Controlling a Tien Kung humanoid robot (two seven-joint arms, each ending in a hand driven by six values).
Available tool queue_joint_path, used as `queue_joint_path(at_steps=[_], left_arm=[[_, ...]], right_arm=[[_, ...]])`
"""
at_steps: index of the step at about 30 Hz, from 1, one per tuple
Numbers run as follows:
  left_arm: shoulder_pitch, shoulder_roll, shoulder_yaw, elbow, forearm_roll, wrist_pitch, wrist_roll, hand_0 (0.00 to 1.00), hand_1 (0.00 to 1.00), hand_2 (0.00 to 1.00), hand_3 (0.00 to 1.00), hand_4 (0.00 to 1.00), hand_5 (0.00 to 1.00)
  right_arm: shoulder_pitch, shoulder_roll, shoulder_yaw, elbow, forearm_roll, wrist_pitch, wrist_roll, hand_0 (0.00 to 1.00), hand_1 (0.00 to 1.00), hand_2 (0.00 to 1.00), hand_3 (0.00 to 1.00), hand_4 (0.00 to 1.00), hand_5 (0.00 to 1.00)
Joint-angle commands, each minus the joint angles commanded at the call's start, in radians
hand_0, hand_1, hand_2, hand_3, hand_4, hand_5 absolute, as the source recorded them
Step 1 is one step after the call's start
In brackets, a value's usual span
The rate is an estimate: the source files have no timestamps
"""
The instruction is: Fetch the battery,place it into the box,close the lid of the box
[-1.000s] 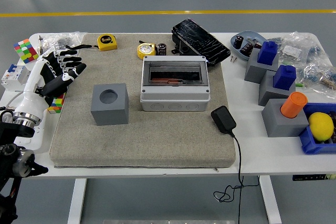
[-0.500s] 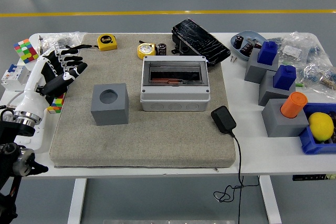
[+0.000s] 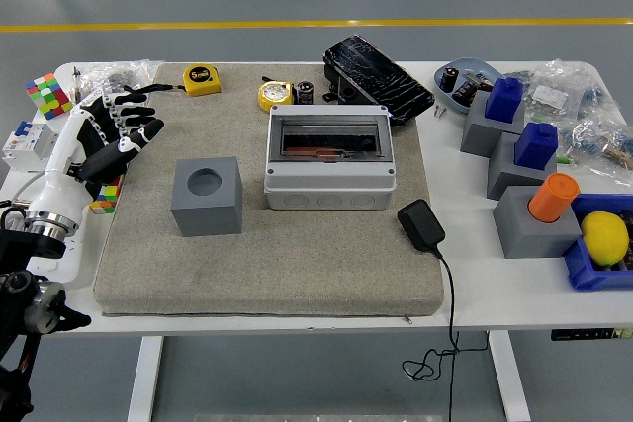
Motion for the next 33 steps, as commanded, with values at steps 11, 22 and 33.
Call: queue_joint_path(at_steps=[11,22,33], left_arm=[[0.002,-0.002,-0.007,-0.002,0.0,0.0,0.0,0.5,0.582,0.569,0.605,0.998,0.29],[-0.001,-0.004,-0.006,-0.004,0.0,-0.001,0.001,0.5,0.58,0.569,0.602,0.998,0.29],[0.002,-0.005,-0.006,-0.006,0.0,-0.001,0.001,0.499,0.58,0.568,0.604,0.998,0.29]], right_arm=[[0.0,0.002,0.004,0.0,0.002,0.0,0.0,0.741,0.707,0.709,0.705,0.998,0.554],[0.002,0.001,0.008,0.0,0.001,-0.001,-0.001,0.741,0.707,0.709,0.707,0.998,0.554],[0.003,0.001,0.0,0.0,0.008,0.0,0.001,0.742,0.707,0.709,0.706,0.998,0.554]])
